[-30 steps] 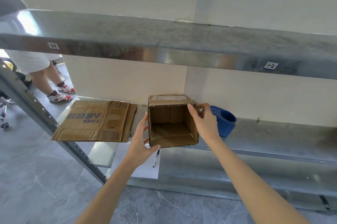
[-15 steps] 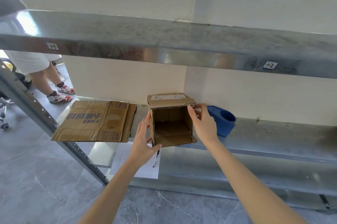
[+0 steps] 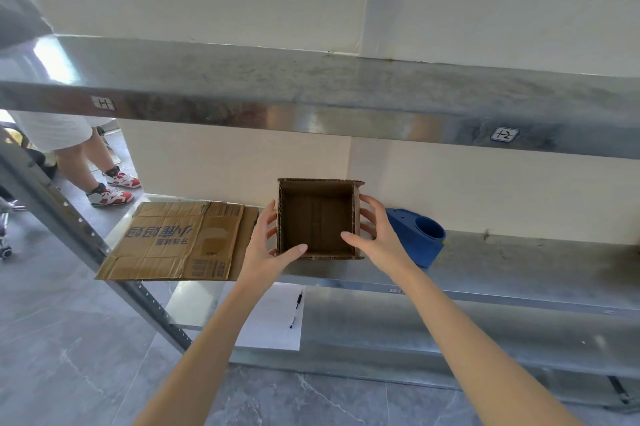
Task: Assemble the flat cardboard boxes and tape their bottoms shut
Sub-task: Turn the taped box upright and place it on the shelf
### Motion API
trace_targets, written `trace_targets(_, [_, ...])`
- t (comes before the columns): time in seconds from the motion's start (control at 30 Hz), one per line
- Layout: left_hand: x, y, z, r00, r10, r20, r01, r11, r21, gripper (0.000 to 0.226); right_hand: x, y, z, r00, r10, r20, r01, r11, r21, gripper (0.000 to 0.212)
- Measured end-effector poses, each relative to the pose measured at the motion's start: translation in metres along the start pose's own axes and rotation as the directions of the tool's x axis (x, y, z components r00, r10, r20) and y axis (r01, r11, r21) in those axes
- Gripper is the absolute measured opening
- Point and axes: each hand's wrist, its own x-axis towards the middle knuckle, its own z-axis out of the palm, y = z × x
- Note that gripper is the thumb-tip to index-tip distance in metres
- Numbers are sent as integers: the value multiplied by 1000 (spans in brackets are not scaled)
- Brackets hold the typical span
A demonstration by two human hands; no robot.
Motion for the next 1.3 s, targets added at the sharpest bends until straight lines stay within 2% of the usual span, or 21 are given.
trace_targets(0.2, [5,8,-9,994,56,95,-62,996,61,97,5,0,0,999,-24,25,24,1000,13,66])
trace_targets(0.3, [4,10,-15,985,54,165,-76,988,131,84,3,-5,1,995,-85,43,87,994,-64,60])
trace_targets(0.43, [9,9,-21,992,71,107,-91,977,192,79,-1,-12,3,989,-107,106,123,979,-163,43])
trace_targets(0.57, [14,13,-20,993,102,64,-113,974,198,79,-4,-19,4,988,-96,124,120,973,-199,57])
trace_targets(0.77, [18,32,-14,984,173,34,-176,960,218,80,-6,-27,-8,985,-163,55,170,966,-195,84])
trace_targets(1.07, [19,79,35,941,333,57,-337,916,218,85,-25,-30,-67,956,-275,-100,255,950,-179,84])
trace_targets(1.3, [9,108,125,915,377,141,-397,903,161,84,-60,-9,-157,946,-281,-161,256,954,-157,81])
